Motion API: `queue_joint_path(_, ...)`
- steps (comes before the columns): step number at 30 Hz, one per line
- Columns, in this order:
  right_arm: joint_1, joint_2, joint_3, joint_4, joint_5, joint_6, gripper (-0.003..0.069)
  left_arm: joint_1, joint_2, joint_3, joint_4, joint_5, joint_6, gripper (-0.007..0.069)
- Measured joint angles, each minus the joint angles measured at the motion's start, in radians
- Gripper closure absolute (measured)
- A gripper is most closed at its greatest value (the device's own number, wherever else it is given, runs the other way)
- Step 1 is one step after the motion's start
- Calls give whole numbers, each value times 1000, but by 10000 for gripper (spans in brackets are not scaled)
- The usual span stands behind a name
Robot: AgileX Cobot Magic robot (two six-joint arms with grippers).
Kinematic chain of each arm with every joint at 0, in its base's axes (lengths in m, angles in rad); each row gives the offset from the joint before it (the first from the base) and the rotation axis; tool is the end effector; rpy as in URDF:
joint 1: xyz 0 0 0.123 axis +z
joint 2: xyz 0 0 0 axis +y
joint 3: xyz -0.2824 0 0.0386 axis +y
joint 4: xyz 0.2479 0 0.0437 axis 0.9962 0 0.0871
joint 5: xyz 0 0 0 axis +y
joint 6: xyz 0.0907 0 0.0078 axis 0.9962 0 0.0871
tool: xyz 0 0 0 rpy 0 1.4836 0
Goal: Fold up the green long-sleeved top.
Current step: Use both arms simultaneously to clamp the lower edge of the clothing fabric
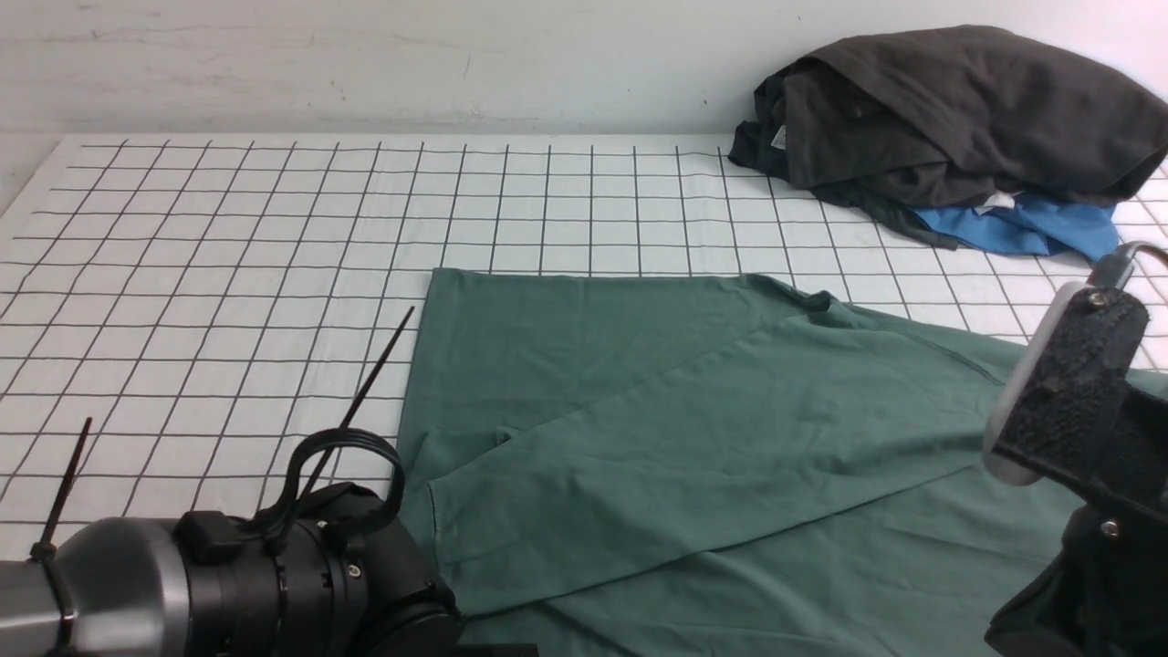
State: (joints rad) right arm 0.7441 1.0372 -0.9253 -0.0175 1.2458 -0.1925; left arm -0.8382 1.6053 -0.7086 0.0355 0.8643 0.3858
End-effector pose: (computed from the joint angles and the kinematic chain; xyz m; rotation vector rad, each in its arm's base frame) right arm 0.1243 0.1124 0.3145 -1.2887 2.5380 0.0934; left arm 0.1541 -0.1677 0.1470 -1.7804 -2.4717 -0.0735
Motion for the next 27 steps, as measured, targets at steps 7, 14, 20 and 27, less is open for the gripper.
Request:
queue_joint_path(7,0,0,0,-1,0,0,673,-1,3,-56,68,33,-41,617)
queue_joint_path(14,0,0,0,-1,0,-6,673,-1,-51,-146,88,110,-42,622)
queue_joint_path(20,0,0,0,-1,0,-7,673,-1,-90,-155,88,188,-39,622)
queue_joint_path(27,0,0,0,-24,0,-7,673,18,-91,-141,54,229,-35,622)
